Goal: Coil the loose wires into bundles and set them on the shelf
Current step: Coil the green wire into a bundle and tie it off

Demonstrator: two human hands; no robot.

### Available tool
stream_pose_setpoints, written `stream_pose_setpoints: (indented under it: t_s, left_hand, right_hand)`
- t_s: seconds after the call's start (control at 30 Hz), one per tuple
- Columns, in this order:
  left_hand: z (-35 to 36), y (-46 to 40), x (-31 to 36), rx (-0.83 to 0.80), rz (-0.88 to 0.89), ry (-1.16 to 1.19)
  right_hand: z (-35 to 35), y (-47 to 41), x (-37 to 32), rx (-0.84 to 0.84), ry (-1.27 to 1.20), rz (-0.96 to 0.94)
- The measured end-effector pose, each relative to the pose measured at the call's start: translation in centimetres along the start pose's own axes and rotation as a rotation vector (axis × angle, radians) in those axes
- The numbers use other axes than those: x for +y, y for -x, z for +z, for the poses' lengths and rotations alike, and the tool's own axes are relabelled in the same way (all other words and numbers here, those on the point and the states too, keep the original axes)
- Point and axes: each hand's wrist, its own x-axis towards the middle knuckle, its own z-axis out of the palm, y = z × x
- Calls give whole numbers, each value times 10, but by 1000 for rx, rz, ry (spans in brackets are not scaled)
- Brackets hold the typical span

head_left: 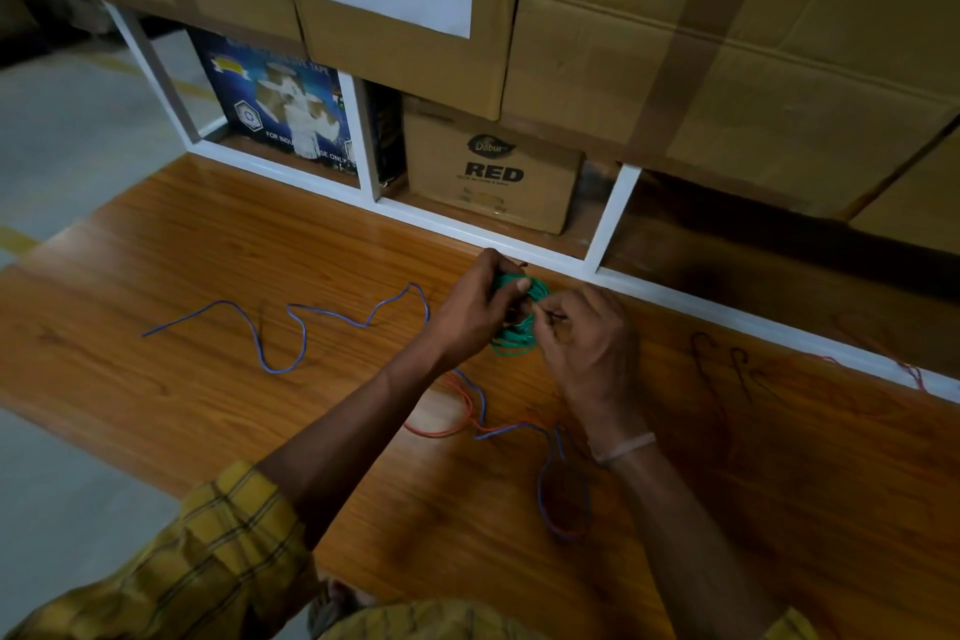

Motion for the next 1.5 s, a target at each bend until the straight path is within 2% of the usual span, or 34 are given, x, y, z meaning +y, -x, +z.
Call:
stream_pose_setpoints:
  t_s: [0.23, 0.43, 0.6, 0.8, 1.0, 1.37, 1.5]
  left_hand:
    - [2, -3, -2, 15, -7, 140]
    - [-1, 0, 3, 11, 67, 15]
    - [-2, 3, 6, 14, 89, -9]
    - [-3, 7, 12, -2, 104, 1]
    - [-2, 8, 15, -12, 110, -33]
    - [1, 11, 23, -6, 67, 28]
    - [0, 11, 29, 6, 69, 54]
  right_hand:
    - [-8, -12, -3, 13, -345, 297]
    - [-13, -19, 2, 22, -573, 552]
    - [-17, -25, 2, -11, -926, 757]
    - [-23, -28, 13, -115, -893, 740]
    - [-23, -31, 9, 24, -782, 712]
    - [-10, -32, 10, -11, -928, 803]
    - [-13, -34, 3, -42, -1097, 839]
